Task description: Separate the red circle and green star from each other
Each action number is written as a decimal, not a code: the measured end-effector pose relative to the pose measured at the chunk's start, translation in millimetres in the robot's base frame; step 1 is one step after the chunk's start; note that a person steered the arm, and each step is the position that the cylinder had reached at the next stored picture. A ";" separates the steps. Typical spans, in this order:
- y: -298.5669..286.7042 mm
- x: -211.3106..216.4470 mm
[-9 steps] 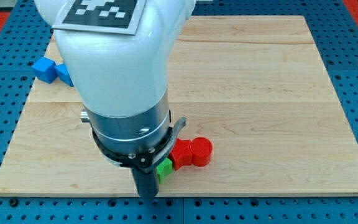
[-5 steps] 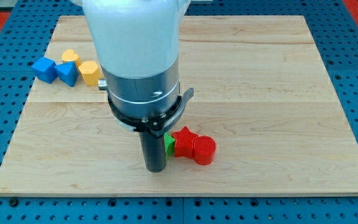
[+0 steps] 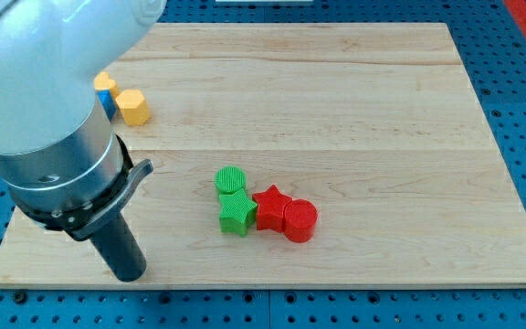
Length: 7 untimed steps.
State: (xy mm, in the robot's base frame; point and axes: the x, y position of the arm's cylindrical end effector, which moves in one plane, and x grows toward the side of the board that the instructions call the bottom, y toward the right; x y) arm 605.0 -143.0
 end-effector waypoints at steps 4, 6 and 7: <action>-4.9 0.0; 48.3 -29.3; 81.0 -45.4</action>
State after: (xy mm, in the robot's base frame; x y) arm 559.6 -61.9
